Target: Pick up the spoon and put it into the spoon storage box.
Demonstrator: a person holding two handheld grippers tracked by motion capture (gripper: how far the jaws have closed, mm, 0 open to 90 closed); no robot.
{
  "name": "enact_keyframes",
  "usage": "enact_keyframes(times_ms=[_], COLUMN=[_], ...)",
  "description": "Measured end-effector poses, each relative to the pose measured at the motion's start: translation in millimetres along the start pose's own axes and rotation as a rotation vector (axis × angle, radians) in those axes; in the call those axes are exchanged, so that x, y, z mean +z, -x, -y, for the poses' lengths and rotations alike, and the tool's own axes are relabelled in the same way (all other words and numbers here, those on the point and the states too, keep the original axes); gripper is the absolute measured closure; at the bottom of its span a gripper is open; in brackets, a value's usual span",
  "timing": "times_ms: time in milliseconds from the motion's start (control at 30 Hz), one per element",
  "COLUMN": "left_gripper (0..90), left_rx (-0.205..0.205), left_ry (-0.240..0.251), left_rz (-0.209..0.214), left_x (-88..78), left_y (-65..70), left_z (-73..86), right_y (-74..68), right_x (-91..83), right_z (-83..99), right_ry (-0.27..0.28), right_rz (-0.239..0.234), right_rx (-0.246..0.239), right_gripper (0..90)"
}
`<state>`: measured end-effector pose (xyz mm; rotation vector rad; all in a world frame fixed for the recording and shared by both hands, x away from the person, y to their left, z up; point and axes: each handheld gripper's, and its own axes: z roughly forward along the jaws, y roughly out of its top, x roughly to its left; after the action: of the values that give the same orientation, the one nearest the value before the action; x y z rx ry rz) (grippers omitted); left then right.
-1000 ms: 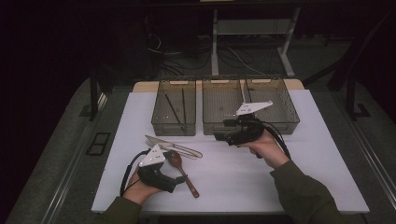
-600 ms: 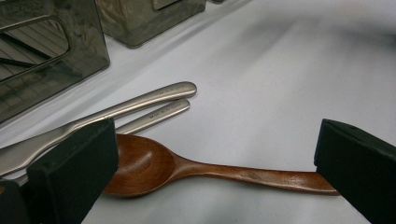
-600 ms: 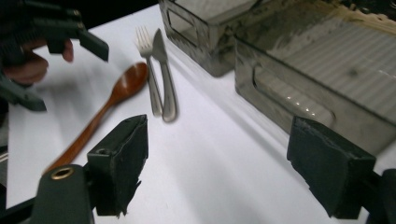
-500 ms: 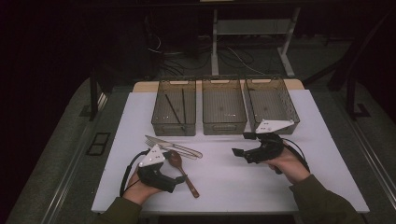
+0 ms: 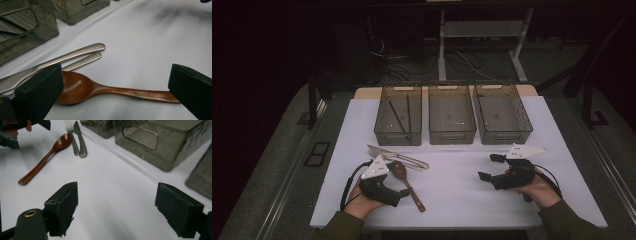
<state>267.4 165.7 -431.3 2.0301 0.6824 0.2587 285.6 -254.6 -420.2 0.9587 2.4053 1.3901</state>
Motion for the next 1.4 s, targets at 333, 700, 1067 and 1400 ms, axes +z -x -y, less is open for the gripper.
enact_keyframes(times_ms=[333, 700, 1067, 1400], left_gripper=[0.8, 28.8, 89.0, 89.2], left_rx=[0.002, 0.017, 0.043, 0.084], left_ry=[0.003, -0.011, -0.126, -0.274], left_rz=[-0.003, -0.006, 0.005, 0.086], left_x=[-1.6, -8.9, -3.4, 11.5], left_y=[0.4, -2.9, -7.5, 4.4], left_z=[-0.1, -4.3, -13.6, -1.5], right_y=[6.9, 8.5, 6.0, 5.5], right_x=[-22.0, -27.5, -25.1, -25.2], right_z=[31.2, 37.8, 37.7, 37.6], right_ry=[0.002, 0.0, -0.013, -0.014], right_rz=[0.028, 0.04, 0.041, 0.04], right_rx=[0.022, 0.019, 0.005, 0.0], right_gripper=[18.8, 18.8, 18.9, 18.9])
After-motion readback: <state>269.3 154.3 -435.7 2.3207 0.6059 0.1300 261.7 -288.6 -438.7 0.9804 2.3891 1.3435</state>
